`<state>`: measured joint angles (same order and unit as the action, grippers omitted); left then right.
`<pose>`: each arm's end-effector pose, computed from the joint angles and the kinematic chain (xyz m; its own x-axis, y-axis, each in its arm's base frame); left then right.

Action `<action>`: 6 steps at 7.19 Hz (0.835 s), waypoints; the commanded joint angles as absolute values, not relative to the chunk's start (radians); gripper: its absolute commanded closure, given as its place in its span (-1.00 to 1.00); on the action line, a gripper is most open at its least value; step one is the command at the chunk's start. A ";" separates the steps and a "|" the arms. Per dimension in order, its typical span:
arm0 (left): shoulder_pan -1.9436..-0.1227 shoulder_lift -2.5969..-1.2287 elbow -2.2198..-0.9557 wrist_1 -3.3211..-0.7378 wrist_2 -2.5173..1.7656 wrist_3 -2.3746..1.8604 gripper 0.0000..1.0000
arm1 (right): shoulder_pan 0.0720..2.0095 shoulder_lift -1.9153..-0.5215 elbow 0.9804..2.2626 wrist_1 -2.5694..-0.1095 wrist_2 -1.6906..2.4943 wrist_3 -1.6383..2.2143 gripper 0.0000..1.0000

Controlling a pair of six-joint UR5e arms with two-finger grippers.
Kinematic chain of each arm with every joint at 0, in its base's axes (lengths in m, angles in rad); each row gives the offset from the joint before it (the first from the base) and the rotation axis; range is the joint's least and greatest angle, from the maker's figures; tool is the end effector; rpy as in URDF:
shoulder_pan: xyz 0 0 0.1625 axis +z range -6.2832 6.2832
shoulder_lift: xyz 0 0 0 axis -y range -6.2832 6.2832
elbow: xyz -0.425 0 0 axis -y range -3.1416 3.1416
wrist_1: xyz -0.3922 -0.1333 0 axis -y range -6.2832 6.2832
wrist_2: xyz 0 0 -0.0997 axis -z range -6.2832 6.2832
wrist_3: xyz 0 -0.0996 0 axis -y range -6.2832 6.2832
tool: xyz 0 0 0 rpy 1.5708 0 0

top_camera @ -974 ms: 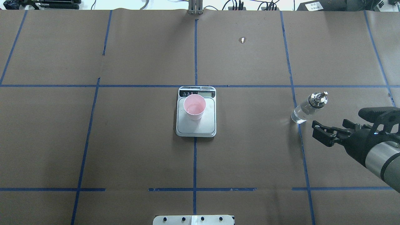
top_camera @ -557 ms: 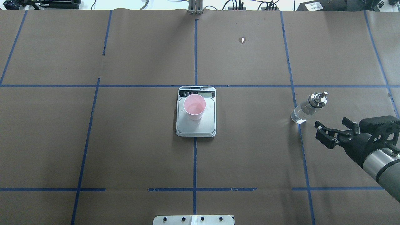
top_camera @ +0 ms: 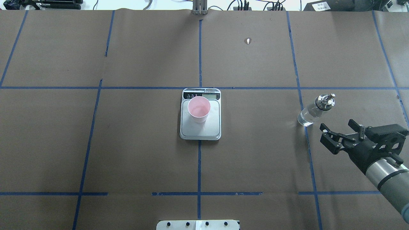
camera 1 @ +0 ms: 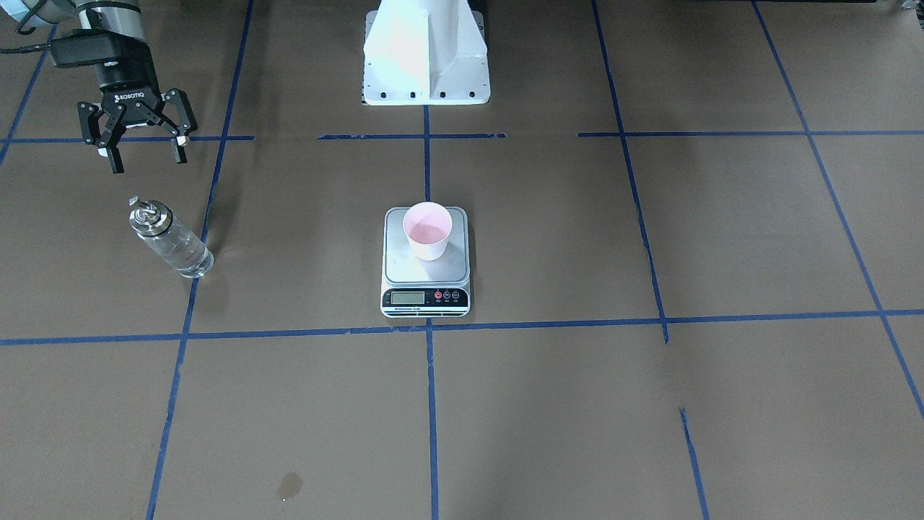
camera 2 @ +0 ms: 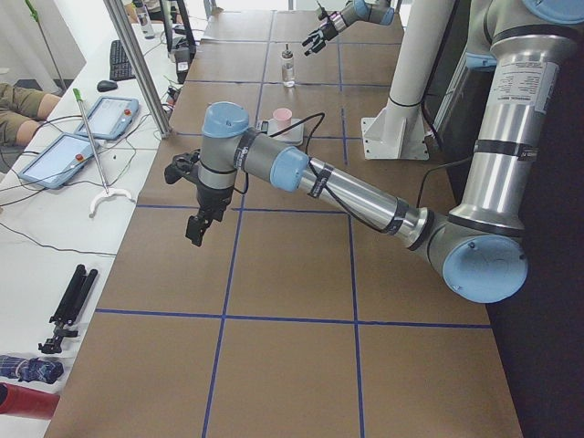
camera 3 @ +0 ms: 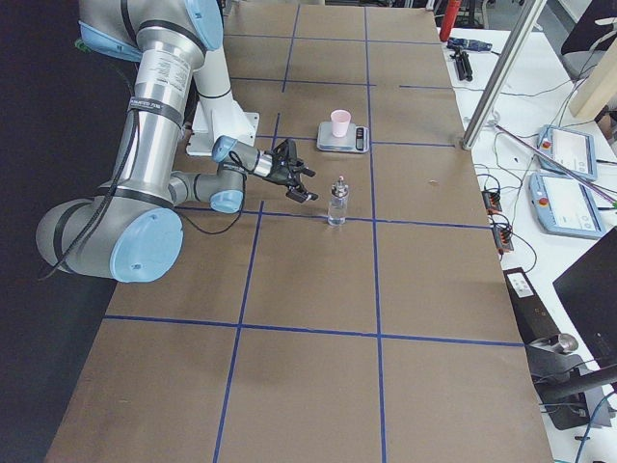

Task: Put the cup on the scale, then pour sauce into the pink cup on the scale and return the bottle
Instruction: 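Move the right gripper in around the glass sauce bottle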

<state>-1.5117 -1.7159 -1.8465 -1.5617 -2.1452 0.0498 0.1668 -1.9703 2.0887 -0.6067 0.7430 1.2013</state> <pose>-0.0469 -0.5480 0.4596 0.8215 0.3118 -0.4774 -0.0951 0.9004 0.4245 -0.2915 -0.2586 0.4513 0.7036 -0.1293 0.6988 -0.5357 0.5495 0.6411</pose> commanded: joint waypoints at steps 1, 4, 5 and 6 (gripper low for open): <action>-1.517 -1.709 -1.838 -1.578 -2.148 0.057 -1.00 | 0.138 -1.929 2.042 -0.606 0.694 1.197 -1.00; -1.516 -1.646 -1.830 -1.718 -2.143 0.055 -1.00 | 0.115 -1.846 1.948 -0.588 0.600 1.151 -1.00; -1.517 -1.643 -1.791 -1.729 -2.143 0.060 -1.00 | 0.115 -1.806 1.919 -0.588 0.600 1.146 -1.00; -1.516 -1.652 -1.737 -1.730 -2.143 0.058 -1.00 | 0.124 -1.795 1.910 -0.586 0.598 1.131 -1.00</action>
